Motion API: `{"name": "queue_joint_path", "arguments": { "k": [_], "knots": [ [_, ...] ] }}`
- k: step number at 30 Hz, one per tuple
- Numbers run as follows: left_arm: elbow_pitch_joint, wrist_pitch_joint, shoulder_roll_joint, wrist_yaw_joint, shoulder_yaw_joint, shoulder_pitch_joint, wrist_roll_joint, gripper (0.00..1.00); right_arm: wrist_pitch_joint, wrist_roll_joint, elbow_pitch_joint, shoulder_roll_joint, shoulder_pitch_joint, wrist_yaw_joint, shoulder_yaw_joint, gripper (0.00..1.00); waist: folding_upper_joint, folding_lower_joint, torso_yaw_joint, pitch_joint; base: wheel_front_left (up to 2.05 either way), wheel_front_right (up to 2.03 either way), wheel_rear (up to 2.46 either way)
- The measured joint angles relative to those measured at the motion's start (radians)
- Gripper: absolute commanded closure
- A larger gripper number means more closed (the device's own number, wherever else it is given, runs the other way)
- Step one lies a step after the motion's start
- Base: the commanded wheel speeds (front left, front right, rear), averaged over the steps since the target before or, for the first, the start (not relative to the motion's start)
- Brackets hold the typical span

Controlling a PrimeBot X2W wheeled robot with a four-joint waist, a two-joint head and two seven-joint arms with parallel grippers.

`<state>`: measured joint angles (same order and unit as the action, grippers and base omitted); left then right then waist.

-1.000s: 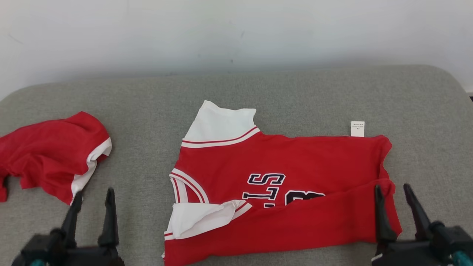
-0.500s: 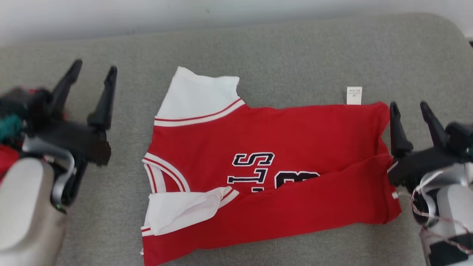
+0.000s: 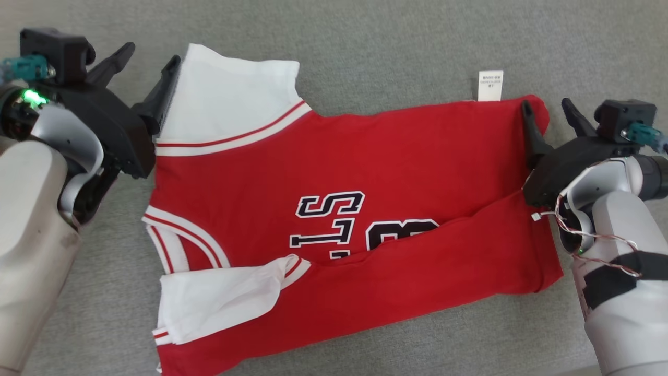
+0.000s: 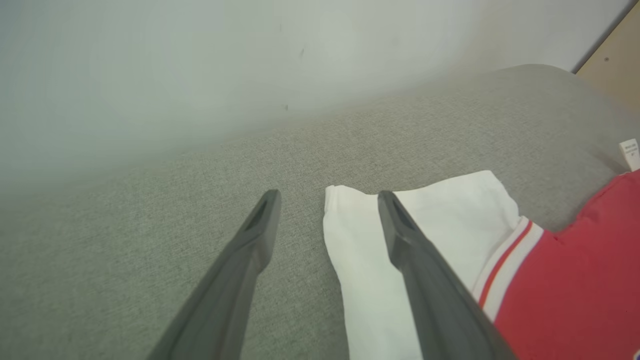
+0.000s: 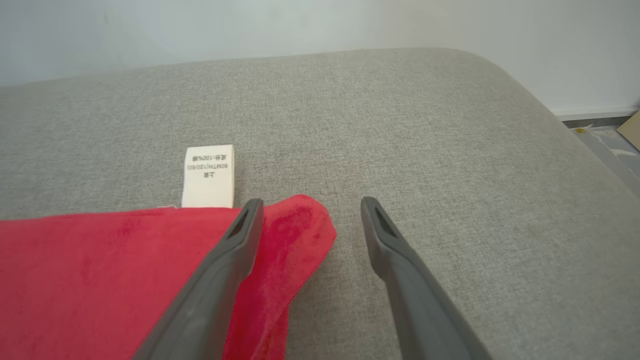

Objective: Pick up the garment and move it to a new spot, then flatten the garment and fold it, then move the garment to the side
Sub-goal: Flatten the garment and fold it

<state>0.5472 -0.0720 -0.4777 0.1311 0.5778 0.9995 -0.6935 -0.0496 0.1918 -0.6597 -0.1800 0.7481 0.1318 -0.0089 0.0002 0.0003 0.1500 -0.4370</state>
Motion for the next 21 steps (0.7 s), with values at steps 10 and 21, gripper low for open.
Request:
{"name": "queue_joint_path", "arguments": {
  "k": [10, 21],
  "knots": [
    [0.133, -0.025, -0.009, 0.0, 0.135, 0.11, -0.113, 0.0, 0.005, 0.026, -0.167, 0.024, 0.129, 0.0, 0.043, 0.0, -0.0001, -0.0002, 0.033, -0.065, 0.0, 0.0, 0.0],
    [0.267, -0.004, 0.016, 0.0, 0.198, 0.184, -0.221, 1.0, 0.025, 0.115, -0.249, 0.048, 0.213, -0.002, 0.116, 1.0, -0.0001, -0.0004, 0.053, -0.094, 0.0, 0.0, 0.0]
  ]
}}
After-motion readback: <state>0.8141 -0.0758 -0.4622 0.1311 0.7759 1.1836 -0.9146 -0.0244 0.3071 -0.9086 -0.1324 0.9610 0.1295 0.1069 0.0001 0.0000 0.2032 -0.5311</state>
